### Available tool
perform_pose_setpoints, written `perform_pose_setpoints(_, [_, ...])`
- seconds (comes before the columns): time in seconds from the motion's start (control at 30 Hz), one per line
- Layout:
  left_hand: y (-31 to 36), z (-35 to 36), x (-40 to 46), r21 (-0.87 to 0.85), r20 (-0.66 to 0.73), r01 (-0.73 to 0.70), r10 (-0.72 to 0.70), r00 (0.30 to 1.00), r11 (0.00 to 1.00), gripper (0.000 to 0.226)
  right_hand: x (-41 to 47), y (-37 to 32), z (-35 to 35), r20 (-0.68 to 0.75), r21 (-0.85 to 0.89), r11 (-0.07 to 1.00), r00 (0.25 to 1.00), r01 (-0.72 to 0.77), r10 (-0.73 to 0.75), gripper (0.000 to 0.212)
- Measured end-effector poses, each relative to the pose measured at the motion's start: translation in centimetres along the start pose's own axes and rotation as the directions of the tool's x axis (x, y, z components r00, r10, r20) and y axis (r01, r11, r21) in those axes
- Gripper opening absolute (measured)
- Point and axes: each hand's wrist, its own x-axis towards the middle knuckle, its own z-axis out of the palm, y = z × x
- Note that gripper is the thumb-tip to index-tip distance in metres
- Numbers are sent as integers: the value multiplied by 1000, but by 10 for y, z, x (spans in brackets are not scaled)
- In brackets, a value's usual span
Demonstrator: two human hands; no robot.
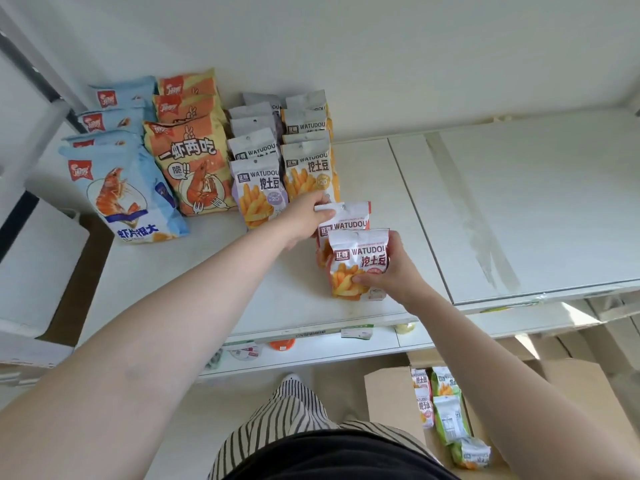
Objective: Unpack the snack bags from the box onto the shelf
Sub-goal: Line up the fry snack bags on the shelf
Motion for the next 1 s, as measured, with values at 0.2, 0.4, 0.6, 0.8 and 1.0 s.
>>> perform_pose_setpoints(0.2, [16, -17, -1, 362, 82, -269, 257, 963, 893, 29, 5, 5, -2, 37, -32, 999, 999, 29, -27, 96])
perform_pose_setpoints(0.4, [22, -29, -10, 385, 340, -437, 316, 886, 813, 14, 3, 16, 8, 71, -16, 998, 996, 63, -61, 110])
perform_pose_setpoints(0.6, [24, -25, -10, 476, 362, -427, 271, 892, 769, 17, 8, 17, 17, 51, -80, 993, 995, 91, -88, 120])
perform_pose_setpoints(0.8, [24, -28, -7, 479, 344, -436, 295, 892, 762, 16, 5, 10, 18, 13, -265, 948, 983, 179, -182, 126])
perform_pose_setpoints(1.0, [25, -38, 1, 479, 393, -476, 305, 867, 737, 18, 3, 11, 28, -82, -166, 983, 993, 72, -86, 132])
